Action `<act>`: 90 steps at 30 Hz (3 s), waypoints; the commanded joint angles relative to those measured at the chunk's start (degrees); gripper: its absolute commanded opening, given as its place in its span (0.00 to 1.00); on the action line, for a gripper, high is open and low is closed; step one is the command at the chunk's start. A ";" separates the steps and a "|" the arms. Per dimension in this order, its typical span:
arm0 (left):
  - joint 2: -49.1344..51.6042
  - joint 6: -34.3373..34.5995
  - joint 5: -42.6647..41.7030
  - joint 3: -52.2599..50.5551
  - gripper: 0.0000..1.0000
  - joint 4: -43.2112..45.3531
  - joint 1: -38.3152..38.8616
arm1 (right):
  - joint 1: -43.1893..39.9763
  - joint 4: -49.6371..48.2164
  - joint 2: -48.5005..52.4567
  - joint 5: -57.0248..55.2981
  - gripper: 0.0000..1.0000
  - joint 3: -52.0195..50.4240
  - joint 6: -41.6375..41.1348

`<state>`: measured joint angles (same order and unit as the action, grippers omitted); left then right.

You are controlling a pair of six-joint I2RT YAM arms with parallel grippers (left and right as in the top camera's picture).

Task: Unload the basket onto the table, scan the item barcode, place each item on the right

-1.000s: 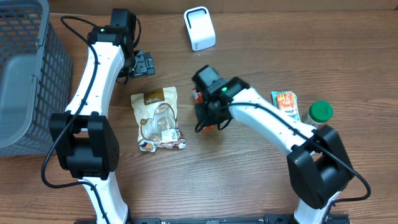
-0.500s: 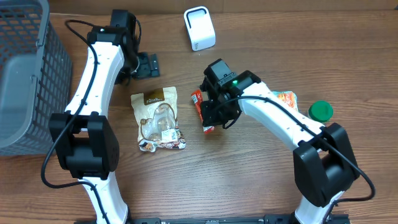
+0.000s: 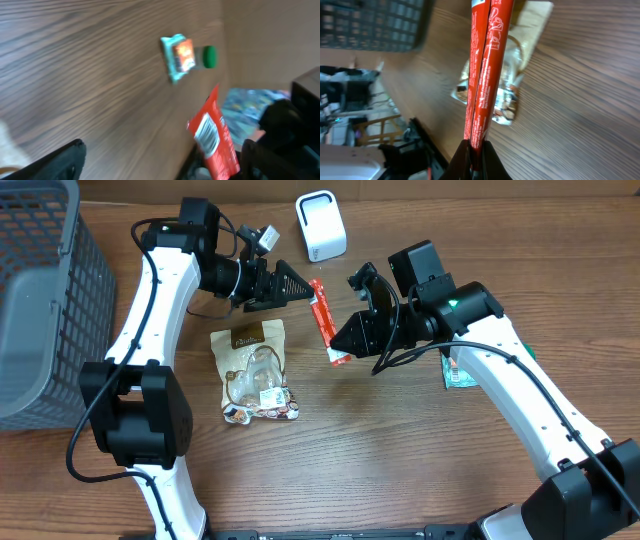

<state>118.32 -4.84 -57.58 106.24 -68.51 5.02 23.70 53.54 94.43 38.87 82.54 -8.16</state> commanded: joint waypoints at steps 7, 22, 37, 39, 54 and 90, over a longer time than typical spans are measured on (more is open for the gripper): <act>-1.75 -0.72 -12.98 0.79 0.59 1.27 2.56 | 0.17 -4.15 -0.83 6.88 0.04 1.09 0.24; -1.75 -0.09 -14.43 0.79 0.42 1.73 3.58 | 0.15 -7.87 -0.83 0.59 0.04 1.09 -6.99; -1.75 10.86 -14.25 0.79 0.30 11.56 3.37 | 0.15 -6.78 -0.83 -0.31 0.04 0.98 -8.57; -1.75 10.86 -14.23 0.79 0.25 11.47 3.37 | 0.15 -6.82 -0.83 -0.31 0.04 0.98 -8.55; -1.75 16.70 -15.78 0.79 0.04 9.99 2.19 | -3.58 -7.61 -0.83 4.00 0.48 0.98 -0.26; -1.75 16.70 -31.08 0.79 0.04 12.00 1.75 | -3.13 -9.75 -0.50 24.61 0.18 -1.97 11.28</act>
<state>118.32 11.68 -87.02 106.24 -56.55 6.90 20.08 44.10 94.45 63.66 80.90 2.37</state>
